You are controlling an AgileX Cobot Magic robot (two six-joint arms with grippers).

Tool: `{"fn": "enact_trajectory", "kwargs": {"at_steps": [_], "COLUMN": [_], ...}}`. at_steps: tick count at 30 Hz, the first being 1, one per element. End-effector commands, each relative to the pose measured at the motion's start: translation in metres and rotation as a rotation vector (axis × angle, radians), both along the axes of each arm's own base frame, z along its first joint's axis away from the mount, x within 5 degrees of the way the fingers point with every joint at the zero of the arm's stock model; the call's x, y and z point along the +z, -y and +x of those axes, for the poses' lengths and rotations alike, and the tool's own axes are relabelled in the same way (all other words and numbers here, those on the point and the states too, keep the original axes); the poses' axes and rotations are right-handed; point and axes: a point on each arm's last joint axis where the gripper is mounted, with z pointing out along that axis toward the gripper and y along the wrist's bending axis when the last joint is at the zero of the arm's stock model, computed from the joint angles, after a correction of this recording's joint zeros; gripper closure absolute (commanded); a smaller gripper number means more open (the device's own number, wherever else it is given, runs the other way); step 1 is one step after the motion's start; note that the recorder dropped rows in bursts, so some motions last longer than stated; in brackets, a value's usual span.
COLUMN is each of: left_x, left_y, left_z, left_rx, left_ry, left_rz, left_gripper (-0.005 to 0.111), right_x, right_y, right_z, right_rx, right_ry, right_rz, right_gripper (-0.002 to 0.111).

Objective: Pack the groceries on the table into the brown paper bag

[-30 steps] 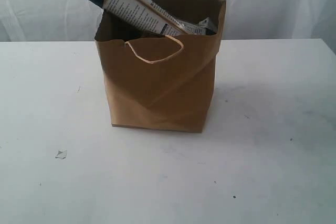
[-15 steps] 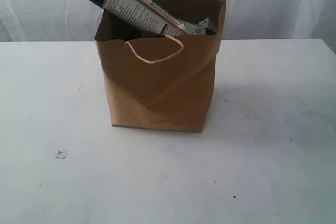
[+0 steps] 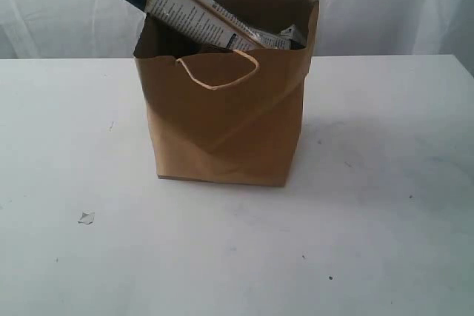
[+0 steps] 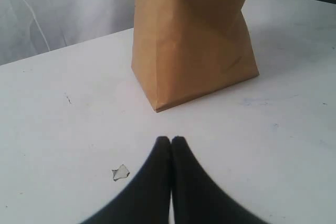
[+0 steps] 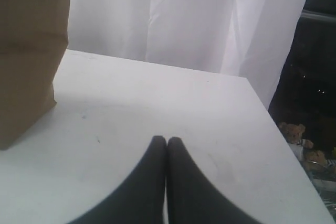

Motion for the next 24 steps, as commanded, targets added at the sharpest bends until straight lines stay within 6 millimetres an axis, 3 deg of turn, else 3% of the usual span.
{"fn": "enact_trajectory", "kwargs": {"at_steps": [1,24], "left_x": [-0.0006,-0.0006], "left_y": [0.0001,0.0001], "left_z": [-0.0004,-0.0004], "left_rx": [-0.005,-0.005], "left_ry": [0.0,0.0], "left_rz": [-0.005,-0.005], "left_gripper": [0.107,0.107], "right_x": [-0.0015,-0.0015], "right_y": [0.0008,0.0007], "right_z": [-0.0003,-0.0003], "right_rx": [-0.005,-0.004], "right_ry": [0.0,0.0], "right_rz": [-0.064,-0.058], "right_gripper": [0.108,0.108]}}
